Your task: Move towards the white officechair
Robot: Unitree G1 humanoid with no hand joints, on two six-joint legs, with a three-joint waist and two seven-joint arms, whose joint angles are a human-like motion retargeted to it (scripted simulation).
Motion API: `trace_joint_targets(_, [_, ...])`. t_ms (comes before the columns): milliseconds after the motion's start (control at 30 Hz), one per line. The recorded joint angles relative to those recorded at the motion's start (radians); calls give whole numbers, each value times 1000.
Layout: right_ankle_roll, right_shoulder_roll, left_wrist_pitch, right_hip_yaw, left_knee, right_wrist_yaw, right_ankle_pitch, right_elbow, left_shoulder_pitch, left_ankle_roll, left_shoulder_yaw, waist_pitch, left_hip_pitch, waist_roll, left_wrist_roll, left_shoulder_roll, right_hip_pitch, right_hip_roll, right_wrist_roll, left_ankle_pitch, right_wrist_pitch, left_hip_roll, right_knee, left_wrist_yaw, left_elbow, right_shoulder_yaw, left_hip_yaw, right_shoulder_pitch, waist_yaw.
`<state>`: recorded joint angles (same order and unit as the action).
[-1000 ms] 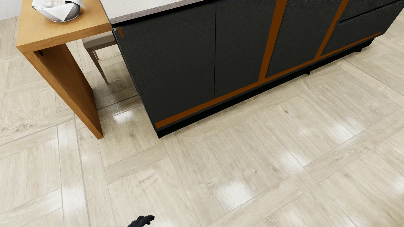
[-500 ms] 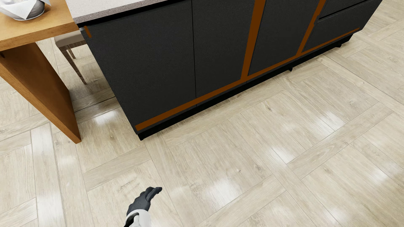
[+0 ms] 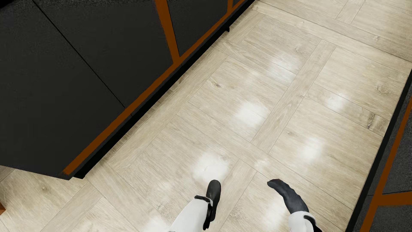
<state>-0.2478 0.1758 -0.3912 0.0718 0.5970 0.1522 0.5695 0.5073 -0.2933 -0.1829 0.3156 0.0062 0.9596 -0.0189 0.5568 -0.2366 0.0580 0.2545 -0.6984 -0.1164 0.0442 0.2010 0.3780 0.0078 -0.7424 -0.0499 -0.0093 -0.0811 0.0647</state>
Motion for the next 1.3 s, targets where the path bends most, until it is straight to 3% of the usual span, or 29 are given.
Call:
trace_joint_targets(33, [-5, 3, -22, 19, 9, -15, -47, -12, -36, 170, -10, 7, -21, -5, 38, 4, -16, 3, 9, 50, -8, 0, 42, -33, -10, -45, -15, 24, 19])
trace_joint_targets(67, [-3, 3, -40, 38, 61, -25, -121, -26, -64, 205, -35, 18, -36, -12, 65, 17, -11, 11, 32, -1, -18, -27, 128, -47, -16, -81, 10, 20, 38])
trace_joint_targets(100, [154, 0, -53, 31, 106, -35, -278, -40, -85, 231, -72, 29, -70, -20, 78, 36, 27, 6, 62, -46, -28, -62, 269, -39, -19, -116, 26, -5, 56])
trace_joint_targets(133, [460, 3, -58, 57, 124, -63, -474, -46, -101, 255, -109, 38, -120, -25, 76, 61, 91, 15, 79, -100, -40, -101, 443, -26, -22, -157, 41, -35, 68])
trace_joint_targets(167, [494, 15, -51, -25, 121, -105, -596, -48, -105, 252, -130, 44, -184, -28, 69, 88, 189, 11, 69, -151, -55, -155, 642, -22, -28, -193, 73, -60, 82])
trace_joint_targets(233, [501, 4, -20, -57, 40, -109, -480, -32, -58, 217, -102, 49, -356, -33, 70, 107, 414, -109, 21, -217, -86, -222, 901, -40, -49, -178, 129, -115, 61])
trace_joint_targets(267, [476, -29, -1, -87, -18, -48, -407, 0, -12, 199, -65, 47, -454, -35, 93, 97, 517, -192, 37, -240, -102, -237, 922, -50, -66, -113, 148, -151, 33])
trace_joint_targets(300, [400, -63, 18, -122, -69, 22, -361, 44, 36, 184, -23, 43, -550, -33, 122, 78, 612, -256, 77, -266, -125, -245, 881, -60, -65, -26, 168, -176, 2])
trace_joint_targets(367, [325, -93, 64, -115, -131, 118, -318, 103, 141, 155, 44, 38, -733, -25, 146, 8, 759, -288, 152, -347, -184, -252, 662, -64, 1, 124, 208, -198, -57])
trace_joint_targets(433, [301, -63, 91, -69, -193, 114, -388, 92, 272, 102, 40, 43, -917, -12, 120, -66, 790, -279, 202, -401, -164, -273, 236, -27, 84, 215, 227, -255, -101])
trace_joint_targets(500, [253, -54, 62, -107, -211, 109, -440, 85, 375, 38, -58, 55, -1068, 4, 50, -89, 749, -309, 208, -371, -137, -310, -80, 55, 162, 264, 207, -327, -131])
trace_joint_targets(567, [255, -85, 54, -261, -83, 106, -531, 100, 402, 13, -131, 68, -1125, 19, 20, -104, 732, -357, 185, -165, -128, -378, 115, 168, 258, 275, 147, -387, -149])
trace_joint_targets(600, [204, -105, 69, -277, 95, 100, -460, 117, 378, 62, -146, 77, -1078, 31, 10, -117, 720, -343, 173, 52, -125, -410, 239, 204, 313, 274, 101, -390, -155])
trace_joint_targets(633, [193, -119, 81, -287, 326, 94, -365, 135, 335, 27, -154, 85, -981, 44, -2, -122, 687, -317, 160, 234, -124, -457, 312, 219, 362, 267, 83, -370, -156])
trace_joint_targets(667, [187, -128, 83, -289, 542, 92, -299, 151, 292, 86, -150, 93, -845, 58, -11, -118, 627, -278, 145, 238, -120, -482, 318, 210, 393, 253, 50, -329, -147])
trace_joint_targets(700, [186, -133, 76, -285, 693, 94, -257, 164, 259, 140, -130, 97, -691, 69, -12, -106, 547, -241, 131, 141, -115, -443, 269, 181, 402, 231, 2, -274, -134])
trace_joint_targets(733, [194, -132, 67, -270, 756, 94, -236, 174, 230, 147, -103, 96, -543, 73, -10, -84, 451, -214, 117, 115, -114, -399, 184, 143, 389, 201, -14, -211, -121])
trace_joint_targets(800, [203, -127, 63, -226, 647, 42, -214, 178, 161, 104, -58, 77, -318, 64, -5, -46, 256, -183, 78, 47, -113, -332, 2, 59, 316, 93, 24, -86, -94])
trace_joint_targets(833, [205, -117, 64, -203, 528, -17, -180, 164, 112, 112, -42, 64, -234, 55, 6, -44, 182, -174, 44, 32, -92, -310, -36, 12, 287, 20, 45, -24, -78])
trace_joint_targets(900, [209, -83, 49, -156, 172, -111, -76, 73, 46, 129, -27, 42, -124, 43, 36, -34, 64, -160, -25, 50, -7, -288, -24, -78, 236, -158, 43, 89, -41])
trace_joint_targets(933, [212, -62, 41, -139, -72, -123, -36, 8, 7, 95, -42, 33, -117, 40, 44, -24, -1, -159, -29, 41, 39, -291, -22, -89, 211, -232, 28, 136, -22])
trace_joint_targets(1000, [232, -25, -7, -101, -388, -91, -45, -92, -60, 116, -83, 19, -157, 36, 60, 26, -125, -179, 52, 14, 87, -316, 12, -44, 114, -305, 69, 160, 8])
trace_joint_targets(1033, [238, -5, -45, -88, -309, -76, -135, -122, -83, 150, -80, 17, -174, 32, 82, 57, -145, -209, 113, 35, 77, -325, 111, -41, 54, -312, 115, 133, 21])
trace_joint_targets(1067, [268, 23, -67, -75, -187, -62, -349, -145, -92, 256, -54, 22, -183, 24, 111, 87, -108, -250, 167, 130, 48, -318, 297, -72, -4, -303, 138, 87, 31])
trace_joint_targets(1100, [343, 43, -62, -70, -61, -35, -597, -157, -85, 261, -22, 28, -204, 11, 129, 102, -21, -291, 206, 113, 9, -314, 549, -123, -51, -274, 160, 27, 32])
trace_joint_targets(1133, [371, 45, -42, -99, 23, 3, -720, -141, -60, 255, 0, 35, -246, -4, 127, 104, 97, -363, 229, 12, -38, -298, 773, -173, -86, -227, 177, -31, 23])
trace_joint_targets(1200, [220, -2, -13, -153, 4, 79, -520, 4, 32, 240, 19, 40, -413, -30, 104, 82, 344, -436, 252, -122, -172, -243, 962, -194, -122, -116, 187, -100, -21])
trace_joint_targets(1267, [209, -34, -2, -239, -125, 75, -385, 219, 141, 218, 53, 24, -629, -33, 155, 42, 523, -437, 242, -193, -340, -193, 796, -121, -106, -24, 168, -133, -66])
trace_joint_targets(1300, [262, -16, 15, -255, -154, 7, -362, 296, 205, 211, 76, 14, -719, -28, 177, 19, 592, -416, 218, -238, -388, -177, 639, -92, -76, -9, 156, -167, -87])
